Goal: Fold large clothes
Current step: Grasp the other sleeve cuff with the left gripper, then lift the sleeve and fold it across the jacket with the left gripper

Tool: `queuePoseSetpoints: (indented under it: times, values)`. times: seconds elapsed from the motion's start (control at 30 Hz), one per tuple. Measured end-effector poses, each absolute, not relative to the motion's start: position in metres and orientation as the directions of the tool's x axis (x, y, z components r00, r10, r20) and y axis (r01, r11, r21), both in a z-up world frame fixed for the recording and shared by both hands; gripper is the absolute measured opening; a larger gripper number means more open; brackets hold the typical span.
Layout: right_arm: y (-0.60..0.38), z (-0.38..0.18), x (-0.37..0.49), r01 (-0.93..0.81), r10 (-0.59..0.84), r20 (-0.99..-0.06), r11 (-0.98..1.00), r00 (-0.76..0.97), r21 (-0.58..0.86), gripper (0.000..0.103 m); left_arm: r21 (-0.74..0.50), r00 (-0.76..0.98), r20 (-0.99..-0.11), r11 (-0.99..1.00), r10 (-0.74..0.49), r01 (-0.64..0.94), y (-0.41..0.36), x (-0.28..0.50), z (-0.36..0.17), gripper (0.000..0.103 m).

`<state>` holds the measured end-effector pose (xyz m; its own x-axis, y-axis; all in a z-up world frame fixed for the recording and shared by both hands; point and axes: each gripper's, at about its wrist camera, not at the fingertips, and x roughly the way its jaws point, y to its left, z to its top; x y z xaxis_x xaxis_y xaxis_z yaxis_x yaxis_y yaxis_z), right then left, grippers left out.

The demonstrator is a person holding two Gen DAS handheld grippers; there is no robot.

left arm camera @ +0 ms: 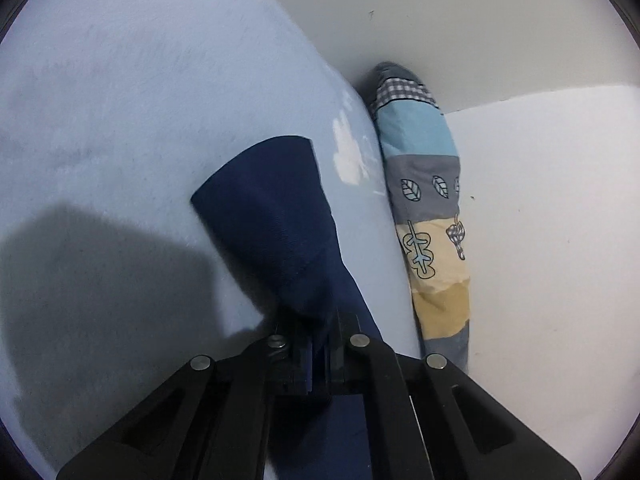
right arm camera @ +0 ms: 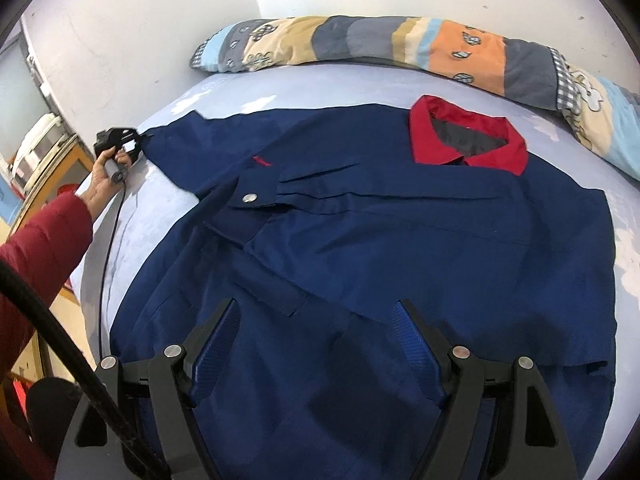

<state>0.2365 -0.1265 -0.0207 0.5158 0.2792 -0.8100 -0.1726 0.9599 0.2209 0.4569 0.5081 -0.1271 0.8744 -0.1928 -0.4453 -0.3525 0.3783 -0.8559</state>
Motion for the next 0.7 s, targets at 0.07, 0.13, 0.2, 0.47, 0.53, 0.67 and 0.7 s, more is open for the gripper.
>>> queuePoseSetpoints:
  times: [0.07,0.13,0.2,0.47,0.53,0.67,0.7]
  values:
    - [-0.13,-0.019,0.236,-0.169,0.284,-0.805,0.959,0.521,0.229,0.083,-0.858,0.885,-0.418,0.411,-0.205,-0.309,0.503,0.453,-0.115,0.003]
    - [-0.135,-0.017,0.235,-0.152,0.271,-0.803,0.963,0.531,0.224,0.083,-0.85,0.892,-0.401,0.447,-0.21,-0.277,0.496,0.448,-0.095,0.003]
    - [-0.141,-0.016,0.235,-0.135,0.257,-0.804,0.966,0.536,0.219,0.083,-0.844,0.898,-0.374,0.486,-0.23,-0.227,0.482,0.445,-0.07,0.003]
    - [-0.189,-0.034,0.252,0.053,0.089,-0.841,0.989,0.534,0.138,0.083,-0.808,0.89,-0.291,0.589,-0.352,-0.032,0.404,0.434,0.025,0.003]
    - [-0.2,-0.052,0.261,0.091,0.053,-0.862,0.989,0.504,0.114,0.083,-0.799,0.881,-0.283,0.601,-0.379,0.002,0.384,0.431,0.042,0.003]
    - [-0.211,-0.091,0.276,0.108,0.037,-0.904,0.99,0.426,0.091,0.084,-0.783,0.86,-0.271,0.618,-0.433,0.064,0.341,0.426,0.077,0.003]
    - [-0.21,-0.09,0.276,0.101,0.023,-0.897,0.992,0.441,0.075,0.085,-0.778,0.855,-0.267,0.623,-0.444,0.081,0.331,0.424,0.086,0.003]
